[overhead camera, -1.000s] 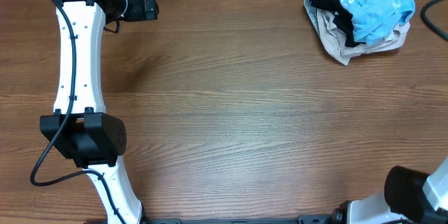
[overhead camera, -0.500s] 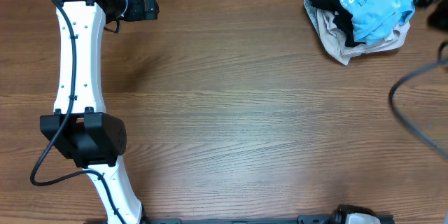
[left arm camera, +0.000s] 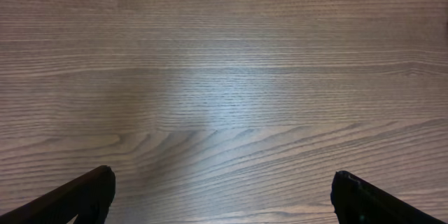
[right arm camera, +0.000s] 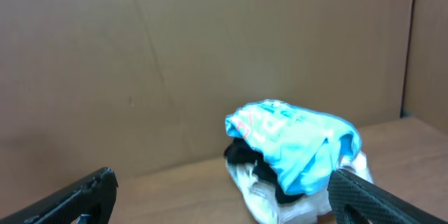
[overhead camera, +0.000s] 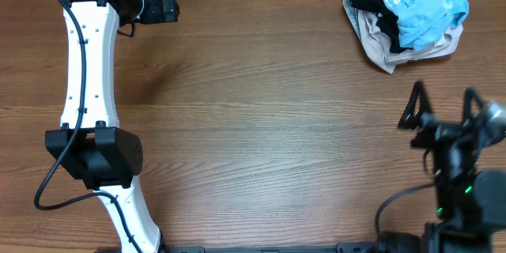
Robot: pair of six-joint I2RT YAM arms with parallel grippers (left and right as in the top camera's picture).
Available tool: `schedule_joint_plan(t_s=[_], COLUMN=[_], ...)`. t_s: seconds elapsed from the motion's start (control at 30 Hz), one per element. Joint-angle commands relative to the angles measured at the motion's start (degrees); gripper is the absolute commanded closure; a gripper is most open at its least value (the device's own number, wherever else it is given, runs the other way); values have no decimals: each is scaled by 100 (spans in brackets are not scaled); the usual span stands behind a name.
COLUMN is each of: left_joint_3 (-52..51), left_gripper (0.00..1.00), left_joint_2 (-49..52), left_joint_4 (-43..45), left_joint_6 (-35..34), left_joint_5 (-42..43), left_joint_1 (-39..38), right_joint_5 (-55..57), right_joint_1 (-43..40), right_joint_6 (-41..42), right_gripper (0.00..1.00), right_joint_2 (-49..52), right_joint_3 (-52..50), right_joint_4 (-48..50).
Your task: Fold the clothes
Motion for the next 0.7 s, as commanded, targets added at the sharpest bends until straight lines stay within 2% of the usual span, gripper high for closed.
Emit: schedule_joint_plan(t_s=[0.0,0.33,0.67], left_joint_3=[-31,-31,-31], left_gripper=[0,0,0], left_joint_2=[-55,-55,-55], left_joint_4=[4,4,4], left_joint_6=[-81,-81,-81], left_joint_5=[-28,-28,-28], left_joint_1=[-39,-39,-39], right_joint_5=[-136,-199,-203], right_joint_1=[24,24,24], right_joint_6=[85,352,348], right_gripper=[0,0,0], right_joint_2=[-656,-1779,-2275], right_joint_3=[-848,-2503,-3080], right_joint_4=[192,892,1025])
